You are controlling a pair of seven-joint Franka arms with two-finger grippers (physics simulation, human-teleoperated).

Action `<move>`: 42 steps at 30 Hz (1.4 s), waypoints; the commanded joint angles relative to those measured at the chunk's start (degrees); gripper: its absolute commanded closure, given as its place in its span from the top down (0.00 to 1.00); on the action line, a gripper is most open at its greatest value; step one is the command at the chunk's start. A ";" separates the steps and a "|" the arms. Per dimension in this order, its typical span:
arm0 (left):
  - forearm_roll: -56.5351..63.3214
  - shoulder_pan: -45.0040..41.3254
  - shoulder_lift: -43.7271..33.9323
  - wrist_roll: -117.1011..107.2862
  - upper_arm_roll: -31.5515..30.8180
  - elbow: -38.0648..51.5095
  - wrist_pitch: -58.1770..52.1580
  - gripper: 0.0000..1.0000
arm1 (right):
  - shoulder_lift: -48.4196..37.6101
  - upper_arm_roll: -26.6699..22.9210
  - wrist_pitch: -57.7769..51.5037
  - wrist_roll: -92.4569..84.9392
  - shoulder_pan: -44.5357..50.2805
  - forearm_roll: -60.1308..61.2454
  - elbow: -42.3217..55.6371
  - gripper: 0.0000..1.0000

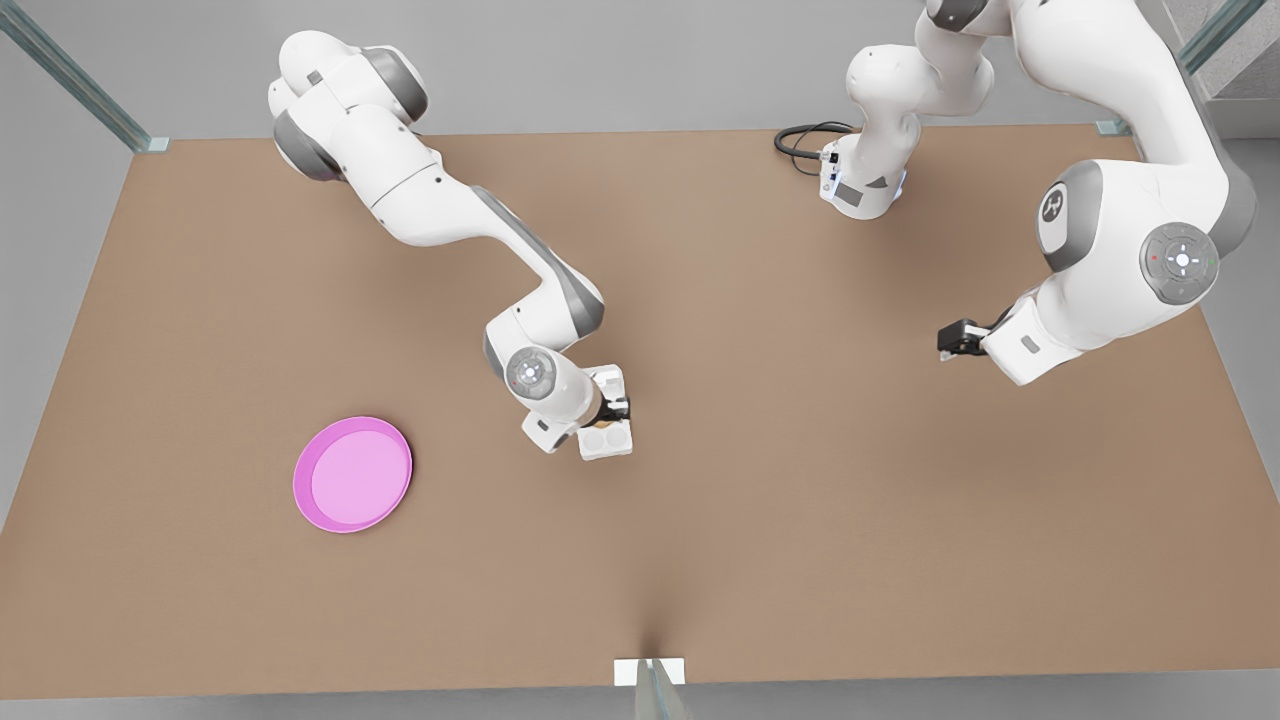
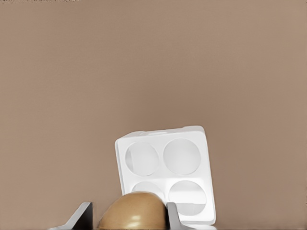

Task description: Pack egg into the box and close the box lid

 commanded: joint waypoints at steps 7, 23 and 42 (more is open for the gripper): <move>0.11 0.01 0.23 0.08 0.01 0.03 0.73 1.00 | -0.25 -0.34 -0.41 0.11 -8.96 -6.12 11.55 1.00; -19.66 -51.32 25.80 -85.35 -3.69 0.47 21.99 0.21 | -30.23 -15.28 -41.02 -32.34 -23.82 -6.39 3.47 1.00; -9.73 -47.63 32.57 -84.39 0.97 1.17 43.97 0.21 | -29.35 -15.11 -42.33 -32.52 -26.90 -6.91 6.46 1.00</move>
